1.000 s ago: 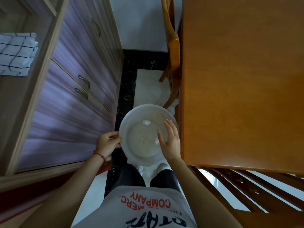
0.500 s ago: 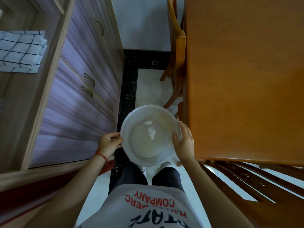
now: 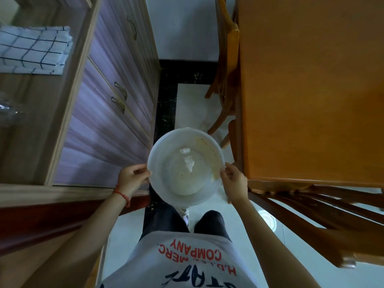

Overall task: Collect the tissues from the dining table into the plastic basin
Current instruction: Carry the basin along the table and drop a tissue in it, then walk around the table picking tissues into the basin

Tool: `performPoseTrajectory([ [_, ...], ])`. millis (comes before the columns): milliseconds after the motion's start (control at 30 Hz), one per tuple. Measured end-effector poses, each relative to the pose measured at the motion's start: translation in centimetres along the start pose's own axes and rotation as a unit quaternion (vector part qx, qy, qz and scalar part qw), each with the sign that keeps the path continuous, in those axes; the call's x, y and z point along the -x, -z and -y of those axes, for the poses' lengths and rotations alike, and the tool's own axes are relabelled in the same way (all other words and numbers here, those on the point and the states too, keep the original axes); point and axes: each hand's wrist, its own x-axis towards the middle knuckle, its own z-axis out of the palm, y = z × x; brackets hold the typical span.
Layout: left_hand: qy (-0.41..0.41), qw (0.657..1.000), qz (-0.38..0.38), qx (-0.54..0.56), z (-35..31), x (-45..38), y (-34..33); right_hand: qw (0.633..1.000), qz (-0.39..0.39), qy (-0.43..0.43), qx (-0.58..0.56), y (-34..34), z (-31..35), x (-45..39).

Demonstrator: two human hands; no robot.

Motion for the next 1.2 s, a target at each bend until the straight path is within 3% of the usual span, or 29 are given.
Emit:
performPoseTrajectory([
  [333,0.007,1.0,0.005,0.002,3.0,5.5,-0.5,1.0,0.017,0.017,-0.001,1.3,-3.6,4.7],
  [600,0.011,0.998,0.055,-0.008,5.6,7.9,-1.1,0.999,-0.001,-0.038,-0.008,2.2,-6.8,10.0],
  [1067,0.014,0.976,0.211,-0.062,5.4,7.1,-3.3,0.973,-0.166,-0.145,-0.07,-0.1,-11.1,18.8],
  [1200,-0.044,0.962,0.247,-0.11,5.0,7.5,-4.1,0.953,-0.227,-0.181,-0.093,-0.9,-11.6,22.0],
])
